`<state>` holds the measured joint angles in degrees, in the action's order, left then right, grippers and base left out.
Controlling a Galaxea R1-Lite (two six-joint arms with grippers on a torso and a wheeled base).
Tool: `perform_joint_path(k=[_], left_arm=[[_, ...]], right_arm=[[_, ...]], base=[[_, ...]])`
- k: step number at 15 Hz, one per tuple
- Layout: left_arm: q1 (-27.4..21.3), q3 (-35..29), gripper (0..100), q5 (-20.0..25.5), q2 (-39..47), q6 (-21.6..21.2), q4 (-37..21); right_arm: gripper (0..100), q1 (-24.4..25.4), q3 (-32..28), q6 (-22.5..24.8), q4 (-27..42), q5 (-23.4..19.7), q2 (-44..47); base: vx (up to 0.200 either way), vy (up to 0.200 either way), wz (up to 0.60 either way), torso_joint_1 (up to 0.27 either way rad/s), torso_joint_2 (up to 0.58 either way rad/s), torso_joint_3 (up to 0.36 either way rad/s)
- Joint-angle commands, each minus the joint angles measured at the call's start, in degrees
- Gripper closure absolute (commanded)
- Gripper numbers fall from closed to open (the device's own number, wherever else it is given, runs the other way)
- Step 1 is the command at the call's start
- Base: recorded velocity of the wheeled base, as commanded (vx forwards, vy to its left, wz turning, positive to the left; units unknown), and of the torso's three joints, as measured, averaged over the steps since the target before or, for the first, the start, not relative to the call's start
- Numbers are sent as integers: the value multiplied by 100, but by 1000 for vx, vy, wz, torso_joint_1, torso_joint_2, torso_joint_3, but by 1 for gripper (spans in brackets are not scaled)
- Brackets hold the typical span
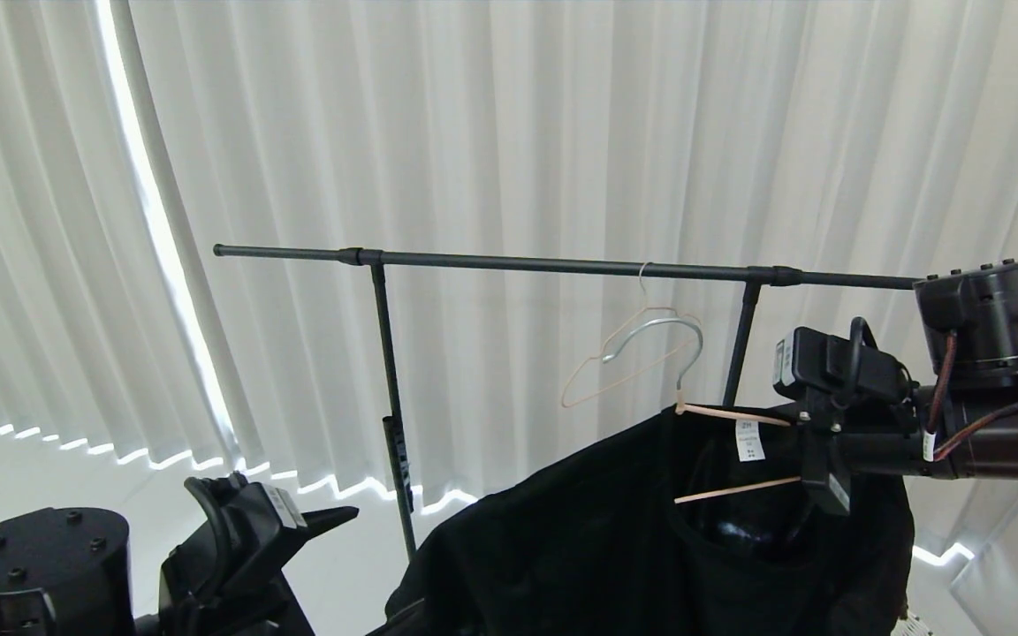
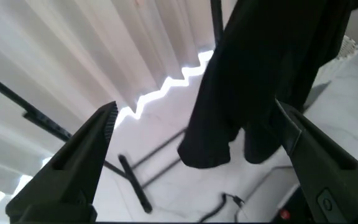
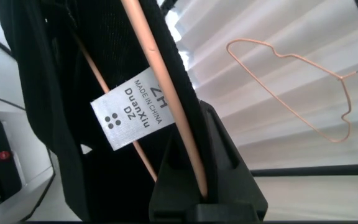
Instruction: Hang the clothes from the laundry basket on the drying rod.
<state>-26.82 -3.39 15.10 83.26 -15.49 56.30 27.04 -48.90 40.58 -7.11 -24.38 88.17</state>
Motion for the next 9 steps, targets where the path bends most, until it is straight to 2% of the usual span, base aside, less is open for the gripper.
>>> perform_joint_path(k=[1, 2, 3, 7, 9], left_arm=[[36, 31, 0, 19, 278, 82, 4], [36, 22, 0, 45, 331, 82, 4], [36, 14, 100, 151, 498, 82, 4], [177, 14, 100, 177, 691, 82, 4], [678, 31, 100, 186, 691, 82, 4]], right_arm=[[100, 12, -6, 2, -1, -49, -99], [100, 21, 3, 2, -1, -58, -116], [100, 30, 3, 11, -1, -93, -169], [100, 56, 3, 2, -1, -76, -178], [100, 38, 12, -15, -1, -58, -178]], base=[[0, 0, 0, 0, 0, 0], [0, 0, 0, 0, 0, 0], [0, 0, 0, 0, 0, 0], [0, 0, 0, 0, 0, 0], [0, 0, 0, 0, 0, 0]])
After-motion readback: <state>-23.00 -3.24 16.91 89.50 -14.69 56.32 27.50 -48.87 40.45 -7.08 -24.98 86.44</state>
